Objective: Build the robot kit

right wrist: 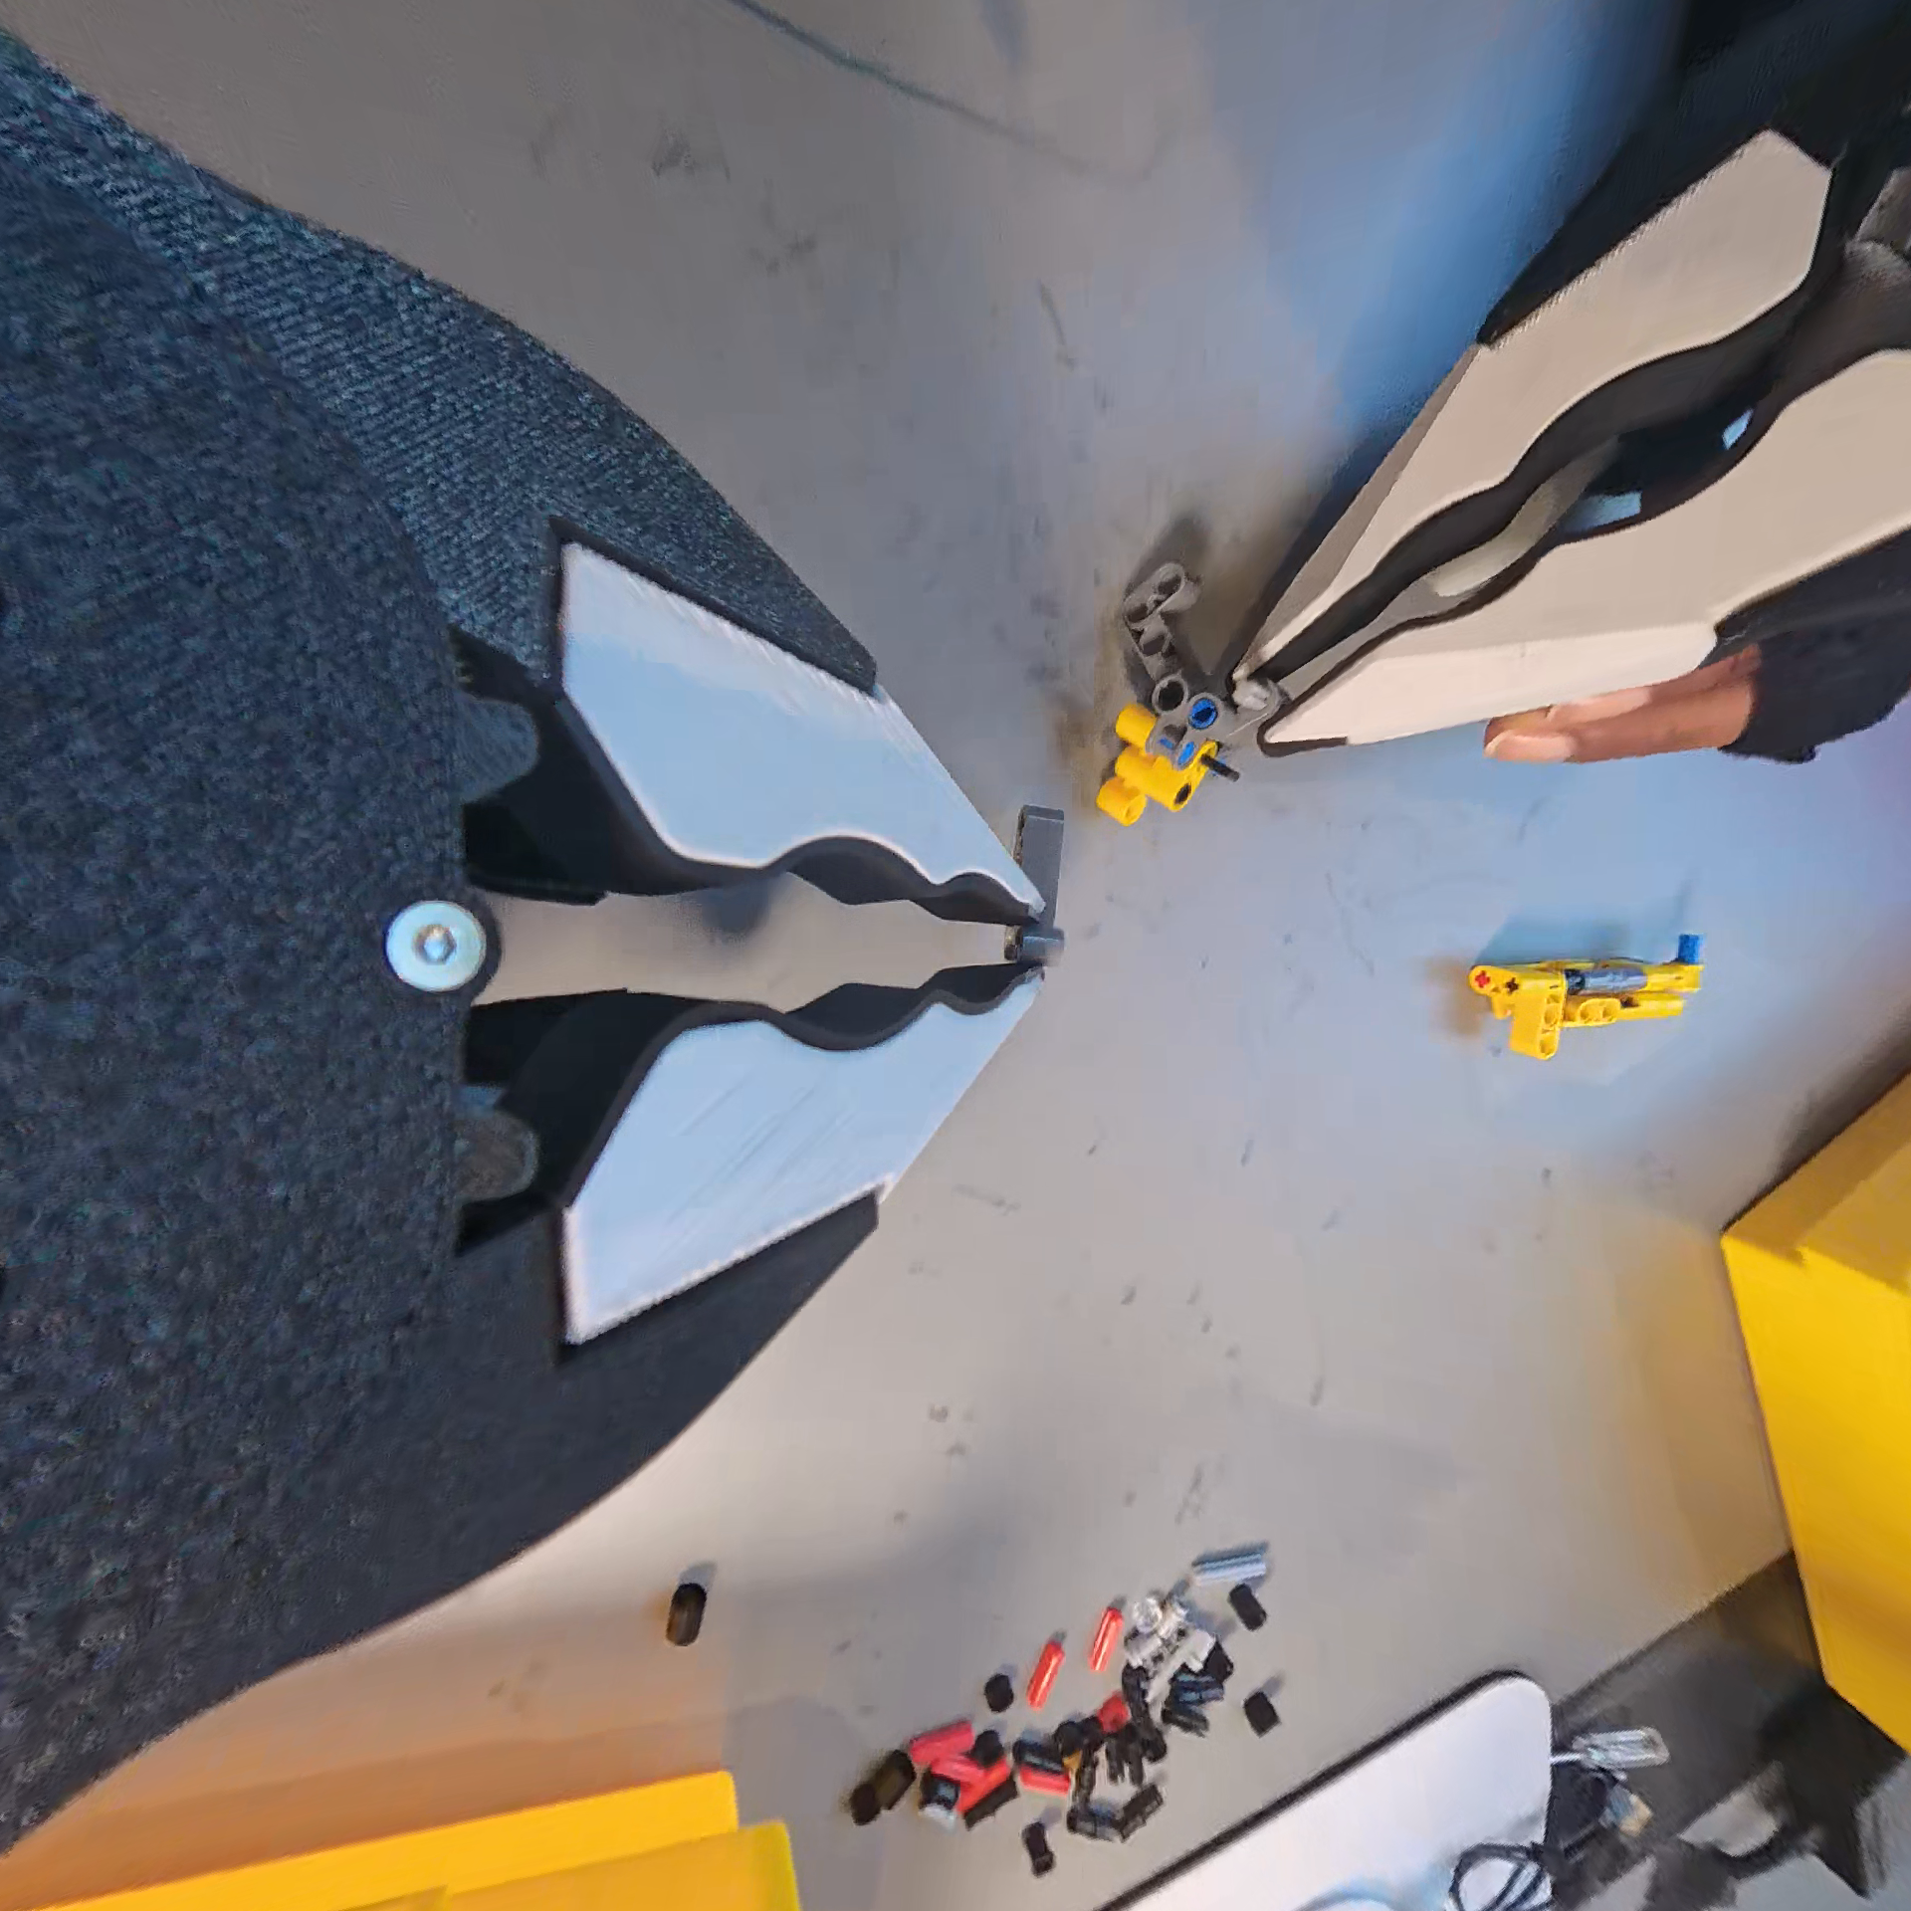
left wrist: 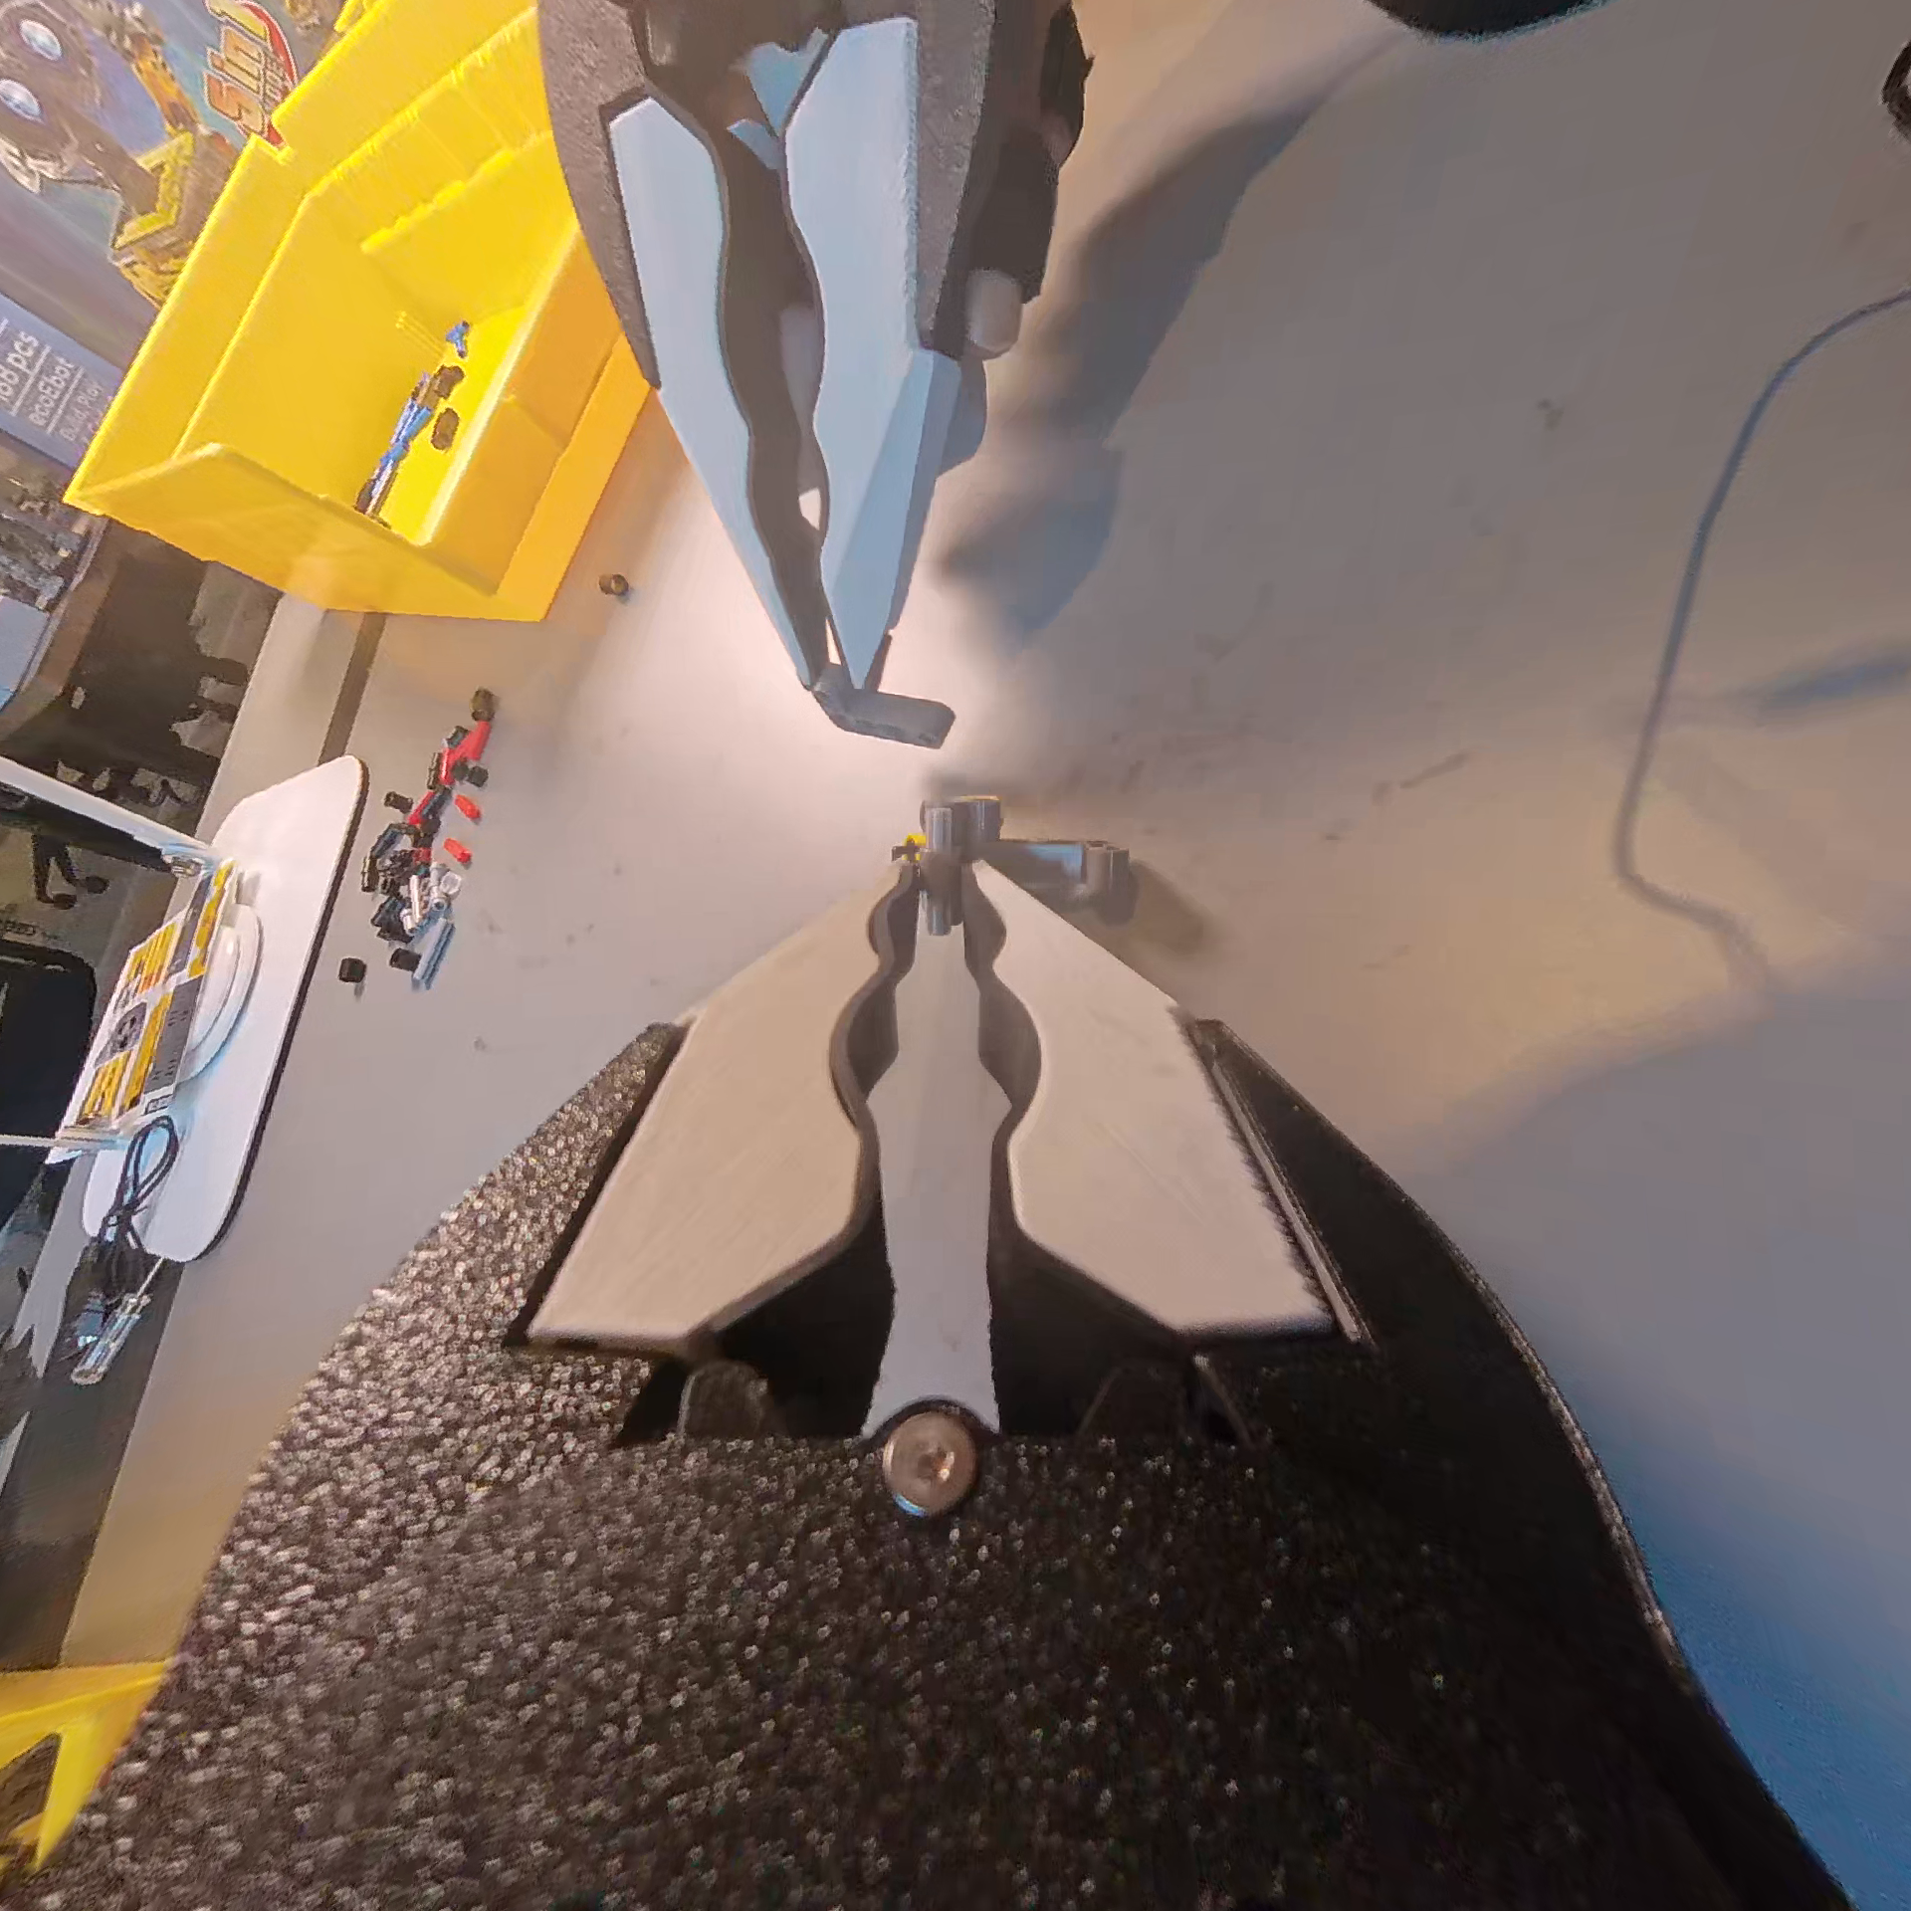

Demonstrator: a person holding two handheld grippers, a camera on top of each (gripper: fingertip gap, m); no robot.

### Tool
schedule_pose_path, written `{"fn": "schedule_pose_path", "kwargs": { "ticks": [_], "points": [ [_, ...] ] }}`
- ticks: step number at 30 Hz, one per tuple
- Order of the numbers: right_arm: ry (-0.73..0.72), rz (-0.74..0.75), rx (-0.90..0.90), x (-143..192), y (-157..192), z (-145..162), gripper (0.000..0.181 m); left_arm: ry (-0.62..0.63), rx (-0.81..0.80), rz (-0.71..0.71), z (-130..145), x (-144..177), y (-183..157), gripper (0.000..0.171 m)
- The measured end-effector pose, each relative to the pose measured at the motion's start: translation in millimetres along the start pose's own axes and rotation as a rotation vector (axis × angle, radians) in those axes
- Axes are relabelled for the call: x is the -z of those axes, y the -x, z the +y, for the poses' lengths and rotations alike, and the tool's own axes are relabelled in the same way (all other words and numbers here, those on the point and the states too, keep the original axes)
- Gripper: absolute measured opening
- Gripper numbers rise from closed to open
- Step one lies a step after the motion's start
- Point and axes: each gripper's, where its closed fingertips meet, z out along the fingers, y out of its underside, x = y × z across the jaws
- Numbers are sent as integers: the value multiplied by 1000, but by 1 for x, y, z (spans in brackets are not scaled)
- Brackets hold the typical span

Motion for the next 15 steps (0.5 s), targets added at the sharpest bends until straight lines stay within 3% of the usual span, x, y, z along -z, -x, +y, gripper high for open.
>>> {"fn": "schedule_pose_path", "kwargs": {
  "ticks": [8,15],
  "points": [
    [-79,-110,25,11,27,-10,7,-41,62,-8,-3,2,9,7],
    [83,-51,121,0,28,13,7,-46,41,45,-7,-5,7,7]
  ]
}}
